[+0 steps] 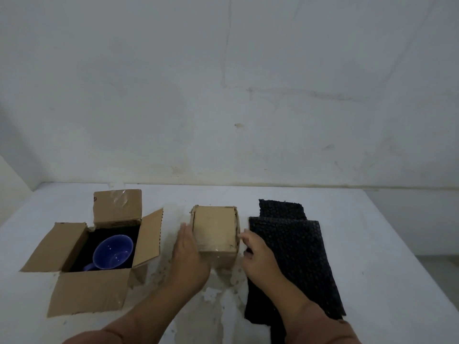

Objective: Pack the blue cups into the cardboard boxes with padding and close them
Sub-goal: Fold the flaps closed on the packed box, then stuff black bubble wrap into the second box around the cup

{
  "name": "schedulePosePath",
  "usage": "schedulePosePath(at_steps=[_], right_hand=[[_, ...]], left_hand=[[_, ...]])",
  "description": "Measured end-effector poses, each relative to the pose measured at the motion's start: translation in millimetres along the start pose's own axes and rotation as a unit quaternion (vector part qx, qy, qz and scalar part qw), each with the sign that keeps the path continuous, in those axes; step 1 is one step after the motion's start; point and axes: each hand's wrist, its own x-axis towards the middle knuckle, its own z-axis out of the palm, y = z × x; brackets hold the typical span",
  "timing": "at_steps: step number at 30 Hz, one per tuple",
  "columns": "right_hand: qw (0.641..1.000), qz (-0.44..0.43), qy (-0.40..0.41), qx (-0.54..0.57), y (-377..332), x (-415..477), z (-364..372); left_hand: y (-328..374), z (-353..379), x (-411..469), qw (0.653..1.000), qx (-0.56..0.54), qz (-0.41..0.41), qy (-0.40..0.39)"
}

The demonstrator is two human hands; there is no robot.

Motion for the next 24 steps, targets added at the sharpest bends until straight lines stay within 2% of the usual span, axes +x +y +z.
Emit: schedulePosePath(at_steps=[2,3,5,7,9,11,14,17,21,24], right_hand=[[0.998,0.048,0.037,0.033,4,-2,-20],[0.996,0.072,0.057,0.020,9,-4,-31],[0.989,0.113,0.082,-0.046,24,-8,-54],[0.976,0.156,0.081,-0.129,40,-13,-73],[0.963,0.185,0.053,-0.187,55,-20,-84],[0.954,0.182,0.004,-0.237,66,-26,-86],[0.940,0.176,-0.060,-0.286,75,-33,-81],[0.929,0.172,-0.075,-0.319,78,-34,-77],[0.924,0.168,-0.081,-0.332,79,-32,-78],[0.924,0.168,-0.081,-0.335,78,-32,-79]], left_hand=[[14,7,-11,0.997,0.058,0.052,0.005],[22,13,-17,0.993,0.063,0.102,0.013],[39,28,-28,0.978,0.068,0.196,0.020],[47,47,-35,0.972,0.039,0.226,-0.039],[56,66,-38,0.974,-0.016,0.182,-0.132],[62,85,-35,0.977,-0.044,0.074,-0.194],[65,108,-20,0.966,-0.099,-0.117,-0.206],[69,115,-4,0.945,-0.156,-0.221,-0.182],[69,124,10,0.952,-0.126,-0.220,-0.170],[71,127,10,0.976,-0.007,-0.156,-0.151]])
